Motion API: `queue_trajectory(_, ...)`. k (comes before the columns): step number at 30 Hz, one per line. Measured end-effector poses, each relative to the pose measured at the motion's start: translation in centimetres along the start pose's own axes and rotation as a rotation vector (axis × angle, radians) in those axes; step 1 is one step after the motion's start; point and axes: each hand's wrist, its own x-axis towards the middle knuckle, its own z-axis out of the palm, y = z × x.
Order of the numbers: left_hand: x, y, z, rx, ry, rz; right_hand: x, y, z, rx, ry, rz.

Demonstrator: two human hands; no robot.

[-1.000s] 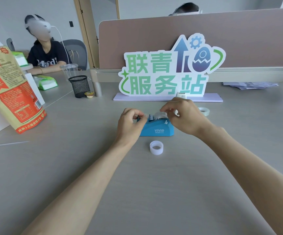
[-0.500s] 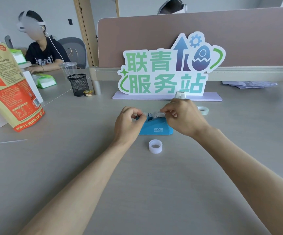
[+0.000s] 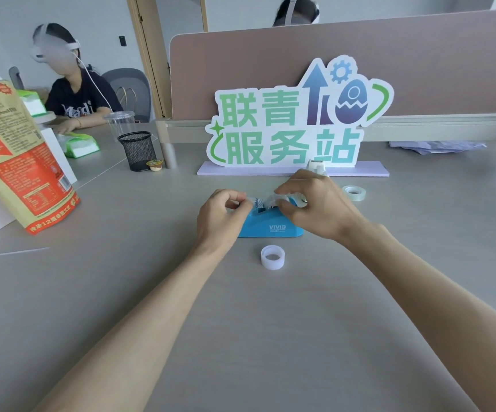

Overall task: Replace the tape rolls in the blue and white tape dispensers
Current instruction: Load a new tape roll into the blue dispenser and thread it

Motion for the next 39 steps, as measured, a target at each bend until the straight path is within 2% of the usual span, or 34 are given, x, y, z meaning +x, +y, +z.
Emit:
queue_trajectory(6, 0.7, -0.3, -0.3, -0.114, -0.023, -0.144, -0.3, 0.4, 1.1, -0.012, -0.129, -0.022)
queue_trajectory(16, 1.3, 0.2, -1.7, -0.484, -0.034, -0.397, -0.4, 0.9, 1.4, -0.015, -0.137, -0.022)
queue_trajectory(25, 1.8, 0.3, -2.3, -0.584, -0.008, -0.544, -0.4, 1.1, 1.7, -0.012, -0.122, -0.021)
queue_trajectory(29, 1.9, 0.3, -2.7, -0.566, 0.015, -0.571, -0.4, 1.2, 1.7, -0.007, -0.121, -0.013)
queue_trajectory(39, 1.5, 0.2, -3.1, -0.298, 0.015, -0.536, -0.4, 1.1, 1.6, -0.002, -0.125, -0.006)
